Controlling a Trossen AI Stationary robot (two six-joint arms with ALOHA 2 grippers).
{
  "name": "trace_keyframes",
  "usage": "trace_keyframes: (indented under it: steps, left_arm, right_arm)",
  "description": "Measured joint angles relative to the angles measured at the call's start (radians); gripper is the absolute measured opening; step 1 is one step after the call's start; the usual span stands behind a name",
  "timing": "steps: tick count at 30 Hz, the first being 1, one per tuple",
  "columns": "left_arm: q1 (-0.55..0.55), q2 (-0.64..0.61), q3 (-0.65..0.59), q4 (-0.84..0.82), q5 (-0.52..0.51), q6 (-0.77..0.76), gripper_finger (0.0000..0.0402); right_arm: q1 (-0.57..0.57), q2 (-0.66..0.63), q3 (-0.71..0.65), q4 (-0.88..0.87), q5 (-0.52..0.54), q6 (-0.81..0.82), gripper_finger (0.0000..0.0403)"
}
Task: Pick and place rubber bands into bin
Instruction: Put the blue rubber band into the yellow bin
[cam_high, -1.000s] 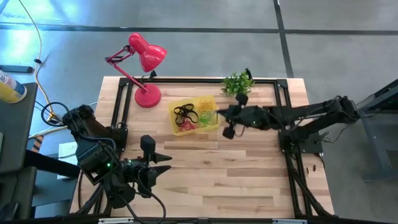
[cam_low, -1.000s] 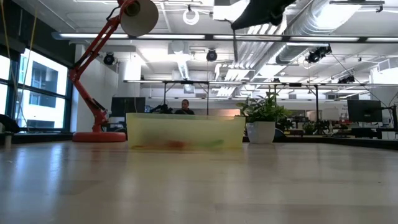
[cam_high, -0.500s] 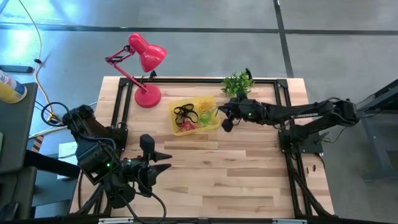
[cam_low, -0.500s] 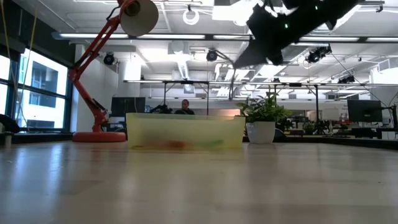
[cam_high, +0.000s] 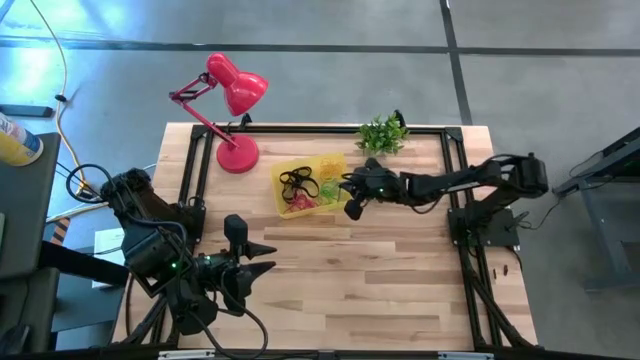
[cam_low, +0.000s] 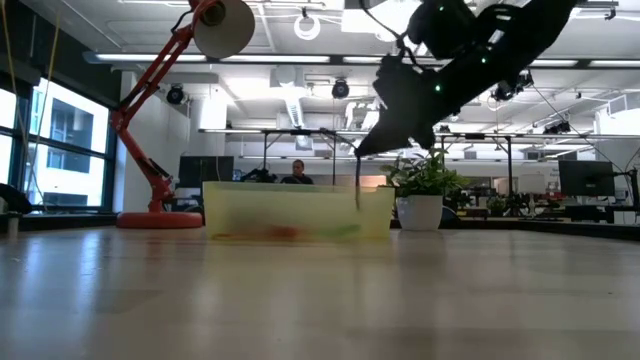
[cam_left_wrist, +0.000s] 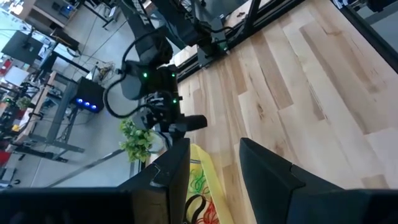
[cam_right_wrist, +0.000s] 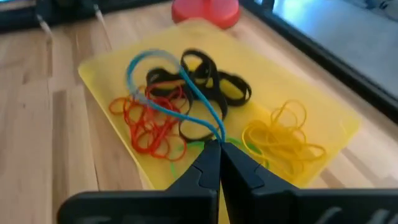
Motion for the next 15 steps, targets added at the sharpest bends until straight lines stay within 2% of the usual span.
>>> trace_keyframes:
  steps: [8,15]
  left_arm:
    - [0.000,0.000,0.000,0.001,0.003,-0.018,0.0129]
    - [0.000,0.000,0.000,-0.001,0.001,-0.017,0.0129]
  right_arm:
    - [-0.033,0.036,0.003,-0.076,-0.022,-0.003,0.0000]
    - [-0.061,0.036,0.003,-0.103,-0.086,-0.003,0.0000]
